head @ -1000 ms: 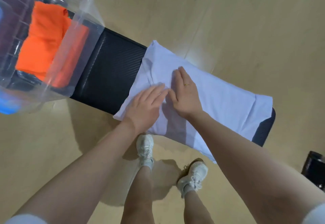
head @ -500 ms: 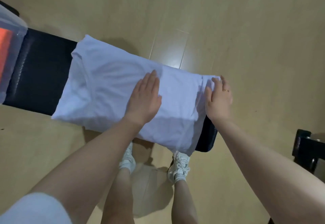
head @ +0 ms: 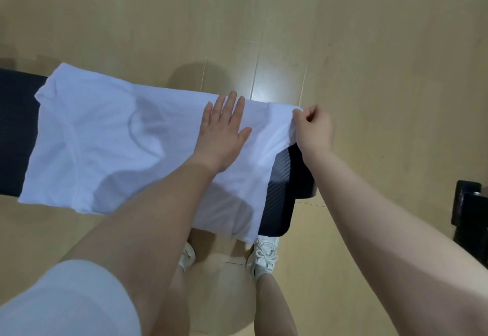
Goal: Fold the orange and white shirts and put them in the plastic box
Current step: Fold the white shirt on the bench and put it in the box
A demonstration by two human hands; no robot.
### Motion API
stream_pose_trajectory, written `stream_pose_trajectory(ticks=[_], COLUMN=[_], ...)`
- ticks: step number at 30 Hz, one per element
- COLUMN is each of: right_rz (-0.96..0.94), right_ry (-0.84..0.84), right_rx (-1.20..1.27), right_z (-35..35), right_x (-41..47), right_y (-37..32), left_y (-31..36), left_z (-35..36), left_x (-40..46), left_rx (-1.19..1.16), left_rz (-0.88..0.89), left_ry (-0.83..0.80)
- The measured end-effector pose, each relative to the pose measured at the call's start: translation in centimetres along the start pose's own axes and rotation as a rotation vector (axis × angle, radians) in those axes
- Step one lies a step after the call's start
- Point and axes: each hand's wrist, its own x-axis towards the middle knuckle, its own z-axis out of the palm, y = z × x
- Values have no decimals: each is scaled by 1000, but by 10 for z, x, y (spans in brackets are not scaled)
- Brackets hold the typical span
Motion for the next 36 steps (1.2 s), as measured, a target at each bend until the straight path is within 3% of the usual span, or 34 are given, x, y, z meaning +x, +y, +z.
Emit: stream_pose_trajectory(ticks=[5, 7, 10, 13, 14, 17, 21, 25, 26, 28, 30, 31, 33, 36], right_rz=[94, 65, -344, -645, -698, -622, -475, -384, -423, -702, -987, -1031, -918, -770], right_ry=[64, 115, 107, -253, -273, -182, -114, -165, -178, -224, -387, -460, -502, -429], right_rx=[33, -119, -368, -354, -460, -770, -865, -944, -946, -934, -997, -1042, -1131, -1225], right_z=[-6, 1, 17, 44, 51, 50, 19, -6, -8, -8, -2, 0, -4, -29], right_x=[-1, -5, -26, -58, -62, -54, -46, -41, -45, -61, -79, -86, -91, -86], right_y=[8, -1, -10, -3, 6, 31, 51, 48, 45, 39, 47, 55, 69, 80], left_y=[1, 1, -2, -10, -12, -14, -11, -11, -11, -5, 6, 11, 19, 14], left_z=[-1, 1, 6, 11, 11, 13, 13, 11, 14, 31, 55, 67, 84, 90], left_x=[1, 2, 3, 3, 3, 2, 2, -5, -15, -43, -79, -97, -128, -154], left_rx=[-2, 26, 53, 4, -20, -34, 70, 98, 103, 107, 46, 2, -27, -20], left_rz=[-10, -5, 32, 89, 100, 125, 68, 63, 88, 113, 36, -16, -96, -164], left_ry=[-23, -6, 60, 139, 165, 224, 149, 98, 121, 191, 200, 175, 122, 25])
